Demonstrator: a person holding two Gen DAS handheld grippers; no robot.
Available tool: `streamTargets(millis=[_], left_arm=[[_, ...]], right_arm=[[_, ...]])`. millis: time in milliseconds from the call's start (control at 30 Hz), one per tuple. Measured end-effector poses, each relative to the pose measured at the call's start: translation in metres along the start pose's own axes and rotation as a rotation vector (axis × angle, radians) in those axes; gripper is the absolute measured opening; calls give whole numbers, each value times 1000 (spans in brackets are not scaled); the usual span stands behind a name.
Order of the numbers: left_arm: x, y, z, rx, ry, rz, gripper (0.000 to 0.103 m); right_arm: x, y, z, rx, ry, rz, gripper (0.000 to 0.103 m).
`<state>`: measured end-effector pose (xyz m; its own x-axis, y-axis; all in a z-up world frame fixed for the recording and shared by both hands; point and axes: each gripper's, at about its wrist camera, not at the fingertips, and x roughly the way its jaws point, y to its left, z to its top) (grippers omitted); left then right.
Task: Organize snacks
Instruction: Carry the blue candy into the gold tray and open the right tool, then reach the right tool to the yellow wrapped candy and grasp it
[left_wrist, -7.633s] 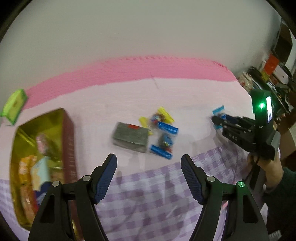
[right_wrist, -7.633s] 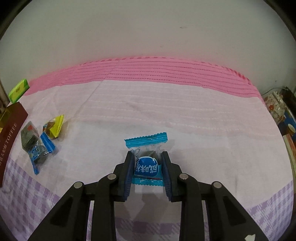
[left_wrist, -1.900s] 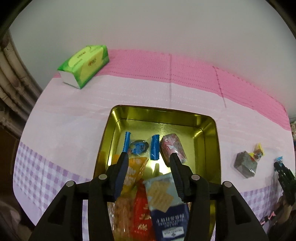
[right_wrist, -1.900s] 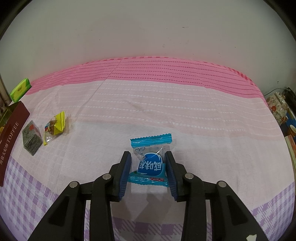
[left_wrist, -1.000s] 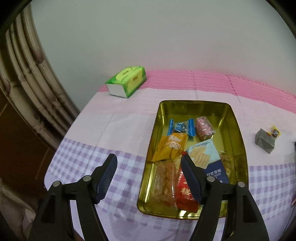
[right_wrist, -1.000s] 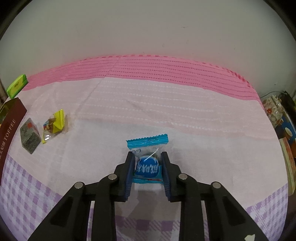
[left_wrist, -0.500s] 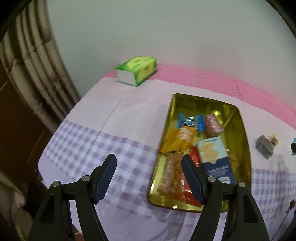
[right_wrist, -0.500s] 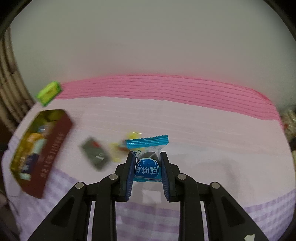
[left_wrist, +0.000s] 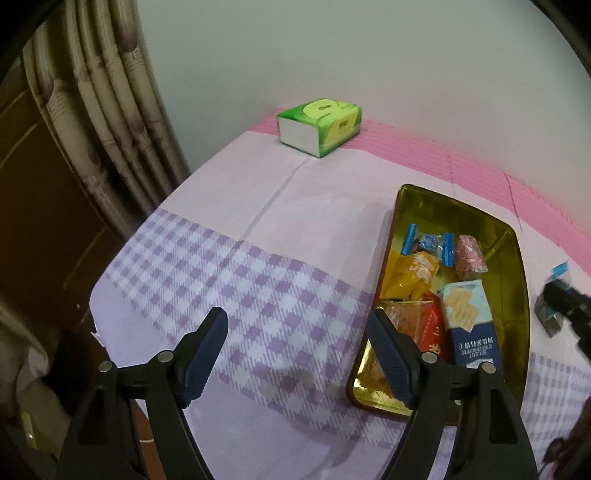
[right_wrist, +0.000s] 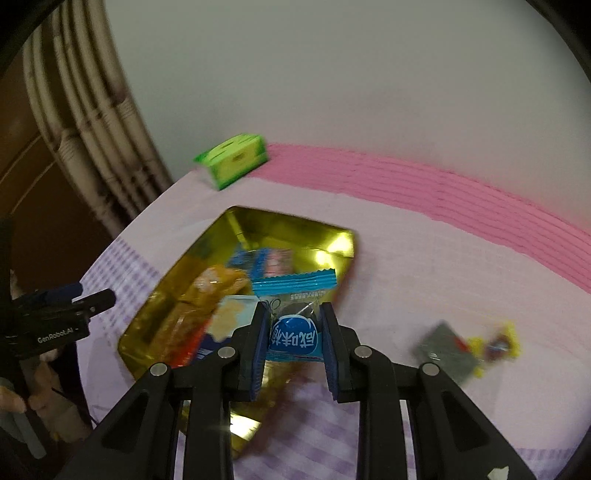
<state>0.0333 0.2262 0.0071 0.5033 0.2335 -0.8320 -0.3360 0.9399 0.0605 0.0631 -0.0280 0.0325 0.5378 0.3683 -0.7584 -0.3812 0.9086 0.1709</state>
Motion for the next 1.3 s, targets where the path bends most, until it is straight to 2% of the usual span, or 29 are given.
streamTargets(millis=[233, 700, 800, 867, 933, 1167, 1300], left_arm=[[5, 7, 0, -39, 26, -13, 78], [8, 3, 0, -31, 41, -14, 78], [9, 2, -1, -30, 47, -18, 78], [9, 2, -1, -31, 46, -18, 78], [9, 2, -1, -29, 48, -19, 78], [9, 4, -1, -35, 53, -25, 78], [11, 4, -1, -38, 54, -23, 78]], right_arm=[[30, 24, 4, -35, 49, 11, 25], [52, 32, 4, -36, 81, 15, 27], [52, 34, 4, -47, 74, 11, 29], [49, 35, 4, -60, 66, 13, 34], [47, 35, 4, -64, 59, 4, 43], [28, 31, 6, -37, 12, 31, 43], [8, 14, 7, -20, -34, -8, 45]])
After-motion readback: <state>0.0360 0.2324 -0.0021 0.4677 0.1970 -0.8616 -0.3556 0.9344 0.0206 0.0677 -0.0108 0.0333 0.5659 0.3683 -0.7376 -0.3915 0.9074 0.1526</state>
